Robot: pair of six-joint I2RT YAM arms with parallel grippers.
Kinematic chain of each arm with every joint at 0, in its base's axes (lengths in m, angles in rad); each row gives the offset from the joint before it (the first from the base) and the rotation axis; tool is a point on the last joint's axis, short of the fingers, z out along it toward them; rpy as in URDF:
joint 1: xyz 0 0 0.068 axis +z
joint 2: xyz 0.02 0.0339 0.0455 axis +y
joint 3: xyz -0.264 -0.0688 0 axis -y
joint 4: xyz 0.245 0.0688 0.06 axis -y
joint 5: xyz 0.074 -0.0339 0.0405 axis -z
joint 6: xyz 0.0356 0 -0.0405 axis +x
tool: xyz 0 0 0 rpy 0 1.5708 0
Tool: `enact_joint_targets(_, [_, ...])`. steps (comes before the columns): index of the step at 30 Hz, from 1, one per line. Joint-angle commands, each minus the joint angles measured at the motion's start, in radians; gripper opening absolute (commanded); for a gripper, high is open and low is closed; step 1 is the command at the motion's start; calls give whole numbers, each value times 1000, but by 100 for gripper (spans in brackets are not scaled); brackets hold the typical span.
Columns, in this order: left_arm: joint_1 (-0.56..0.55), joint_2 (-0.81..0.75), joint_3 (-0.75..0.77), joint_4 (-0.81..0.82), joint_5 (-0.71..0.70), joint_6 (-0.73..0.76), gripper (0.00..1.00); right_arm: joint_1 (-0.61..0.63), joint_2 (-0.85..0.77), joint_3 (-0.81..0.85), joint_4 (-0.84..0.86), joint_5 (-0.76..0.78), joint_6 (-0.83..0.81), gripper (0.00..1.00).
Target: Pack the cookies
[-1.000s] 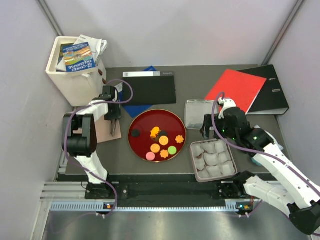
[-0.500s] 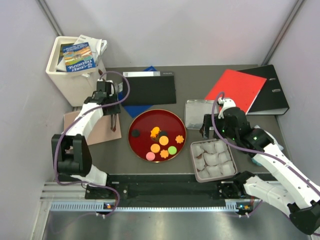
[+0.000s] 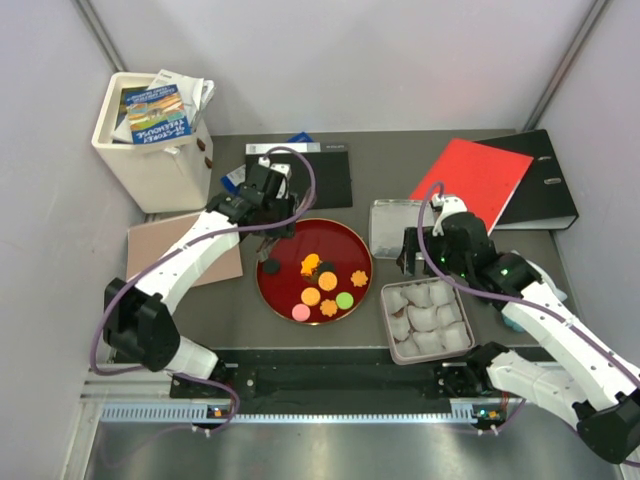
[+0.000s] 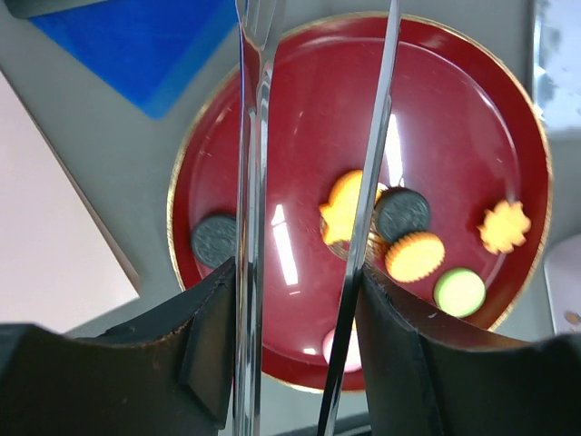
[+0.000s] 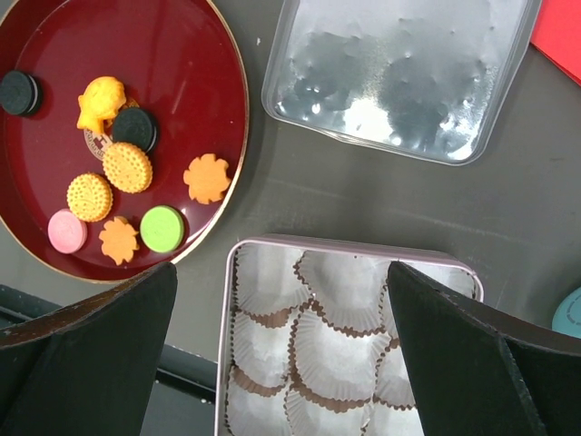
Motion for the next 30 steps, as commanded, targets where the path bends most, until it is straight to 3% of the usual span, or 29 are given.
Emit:
enact_joint_targets(1, [-24,-66,40,-28,-11,-34,54,17,5,42,58,-16,-5,99])
enact_joint_targets(8, [-82,-108,47,-95,32,-14,59,17,1,42,41,-7,-15,99])
enact_joint_targets(13, [-223,-86,63,-201,-28,-26,63,17,1,29,53,-15,-12,99])
enact_joint_targets(30, [-529,-157,-60,-307,-197,-379,59,17,16,29,56,-19,-12,99])
